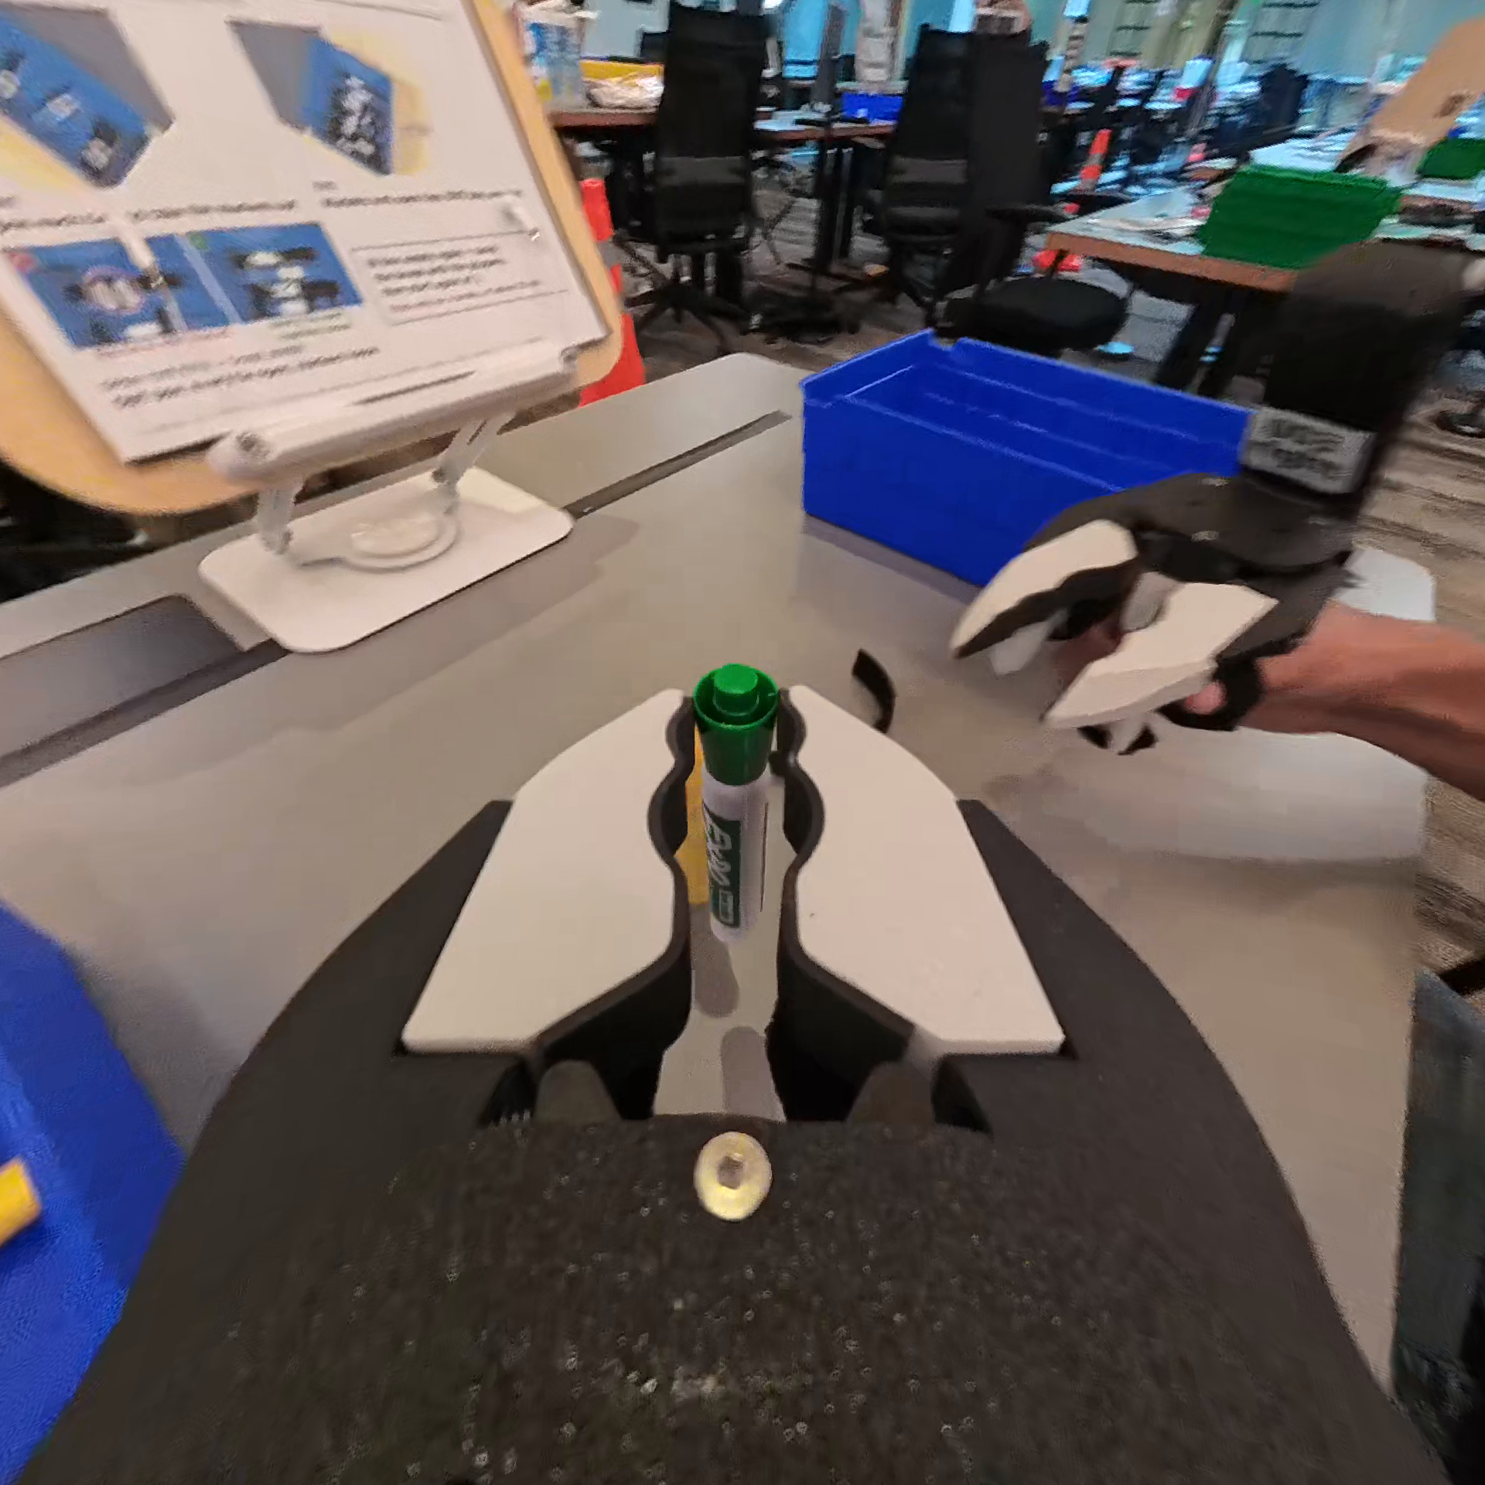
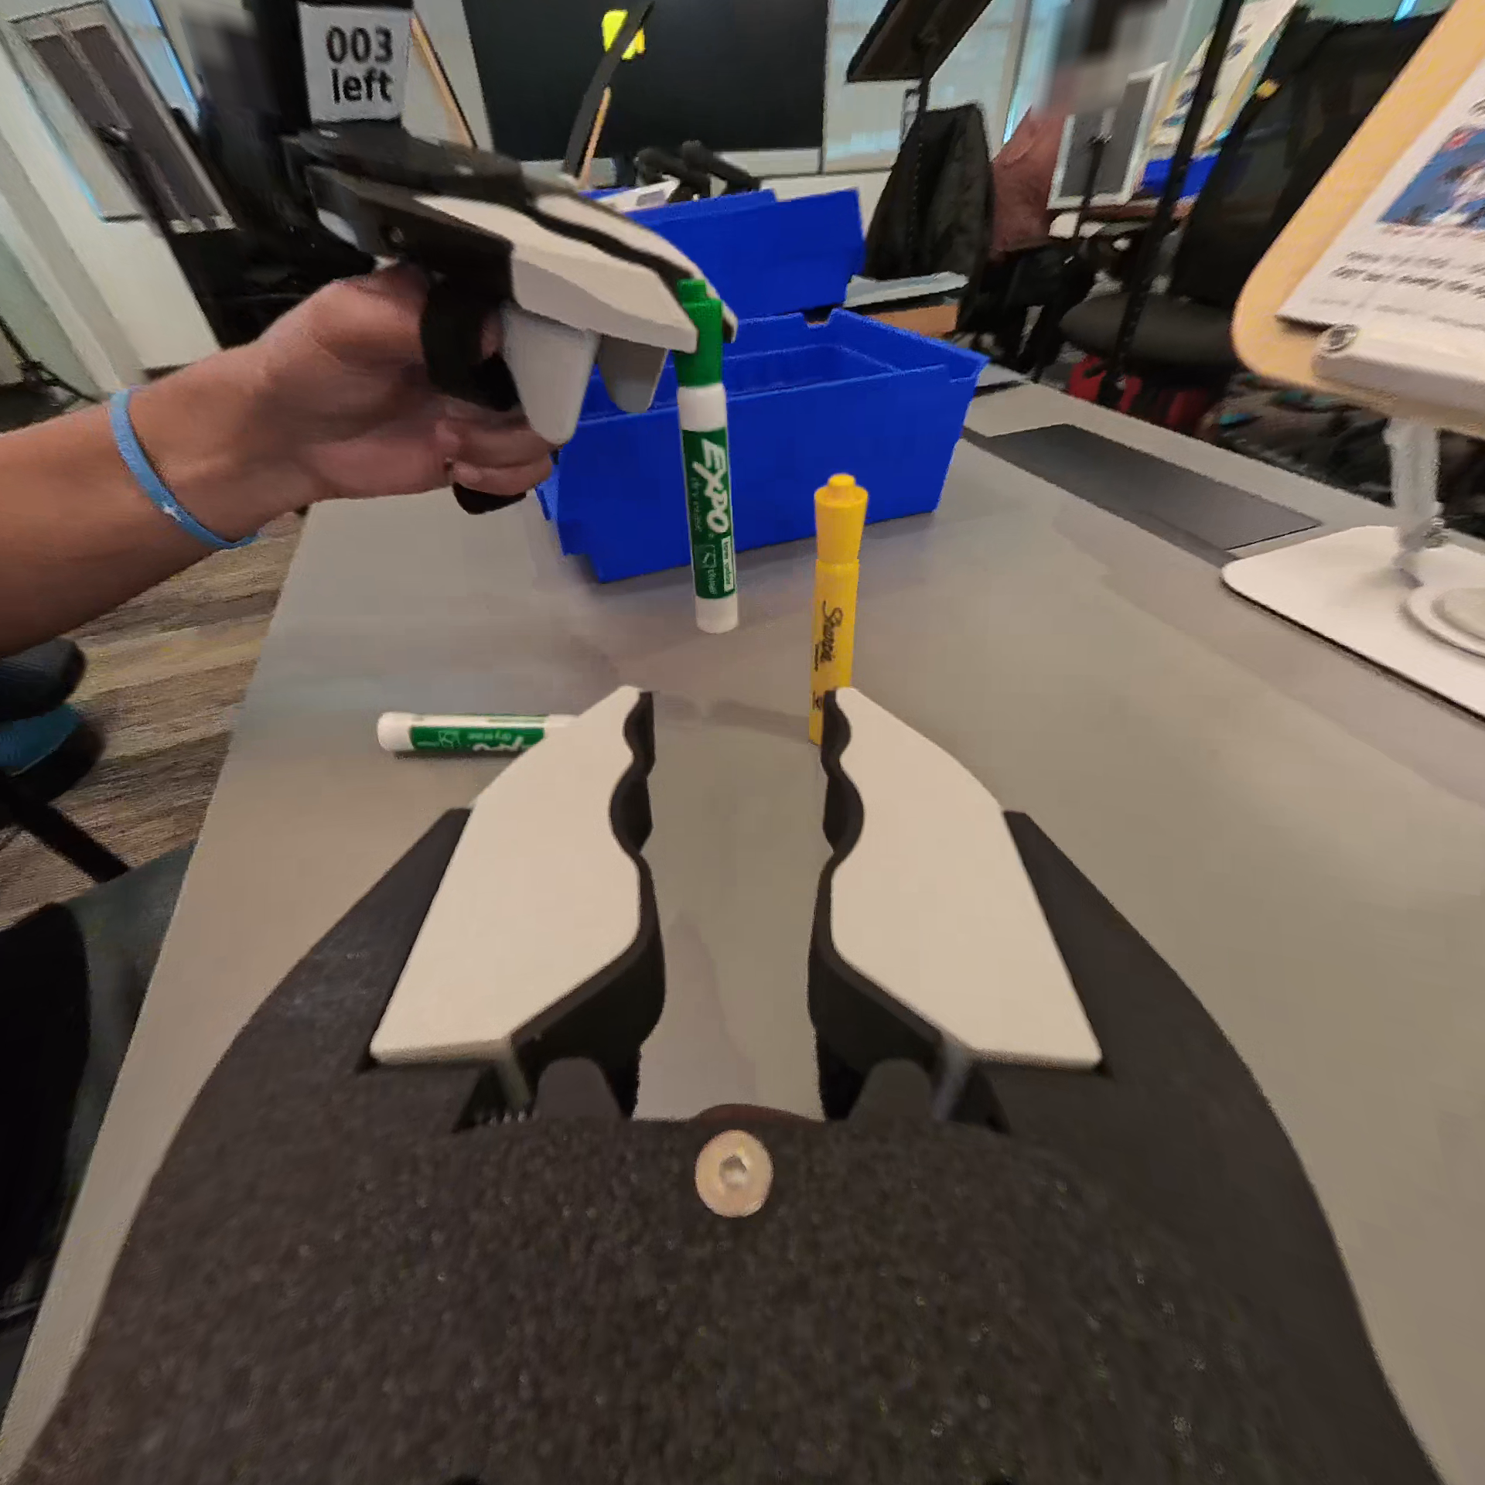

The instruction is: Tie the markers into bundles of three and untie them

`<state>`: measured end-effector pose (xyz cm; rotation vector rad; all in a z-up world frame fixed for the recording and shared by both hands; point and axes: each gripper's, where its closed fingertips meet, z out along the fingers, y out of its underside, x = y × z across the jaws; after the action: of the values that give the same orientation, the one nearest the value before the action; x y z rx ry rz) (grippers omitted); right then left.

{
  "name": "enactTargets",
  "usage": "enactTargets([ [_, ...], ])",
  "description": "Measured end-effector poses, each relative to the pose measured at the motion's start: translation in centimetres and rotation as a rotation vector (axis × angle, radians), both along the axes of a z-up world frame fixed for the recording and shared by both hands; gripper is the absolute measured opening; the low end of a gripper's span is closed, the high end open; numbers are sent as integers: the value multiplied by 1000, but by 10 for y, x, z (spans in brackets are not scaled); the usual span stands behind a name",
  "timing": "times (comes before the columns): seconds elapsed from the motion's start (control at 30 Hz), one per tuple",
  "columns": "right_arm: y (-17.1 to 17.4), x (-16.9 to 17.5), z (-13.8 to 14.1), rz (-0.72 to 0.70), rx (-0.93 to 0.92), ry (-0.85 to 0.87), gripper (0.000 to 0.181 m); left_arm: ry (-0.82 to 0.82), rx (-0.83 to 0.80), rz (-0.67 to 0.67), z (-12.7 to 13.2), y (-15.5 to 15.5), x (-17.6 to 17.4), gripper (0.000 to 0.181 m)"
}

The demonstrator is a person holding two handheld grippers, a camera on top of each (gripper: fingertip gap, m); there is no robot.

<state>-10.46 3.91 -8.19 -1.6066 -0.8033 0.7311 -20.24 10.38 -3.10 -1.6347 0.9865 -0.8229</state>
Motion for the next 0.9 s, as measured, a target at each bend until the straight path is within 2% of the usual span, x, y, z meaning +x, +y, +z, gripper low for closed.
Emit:
enactTargets([
  [0.1,-11,9,-14,-45,20,-34,39,-3,-24,77,-20,11,-4,19],
  [0.3,-15,11,-21,-38,-25,-17,39,-33,-16,84,-39,27,6,18],
  [0.57,-14,12,-25,-28,-53,-11,37,-13,-3,9,-53,25,16,18],
  [0.9,-13,13,-26,-22,-66,-7,36,-9,-8,-15,-56,27,19,19],
])
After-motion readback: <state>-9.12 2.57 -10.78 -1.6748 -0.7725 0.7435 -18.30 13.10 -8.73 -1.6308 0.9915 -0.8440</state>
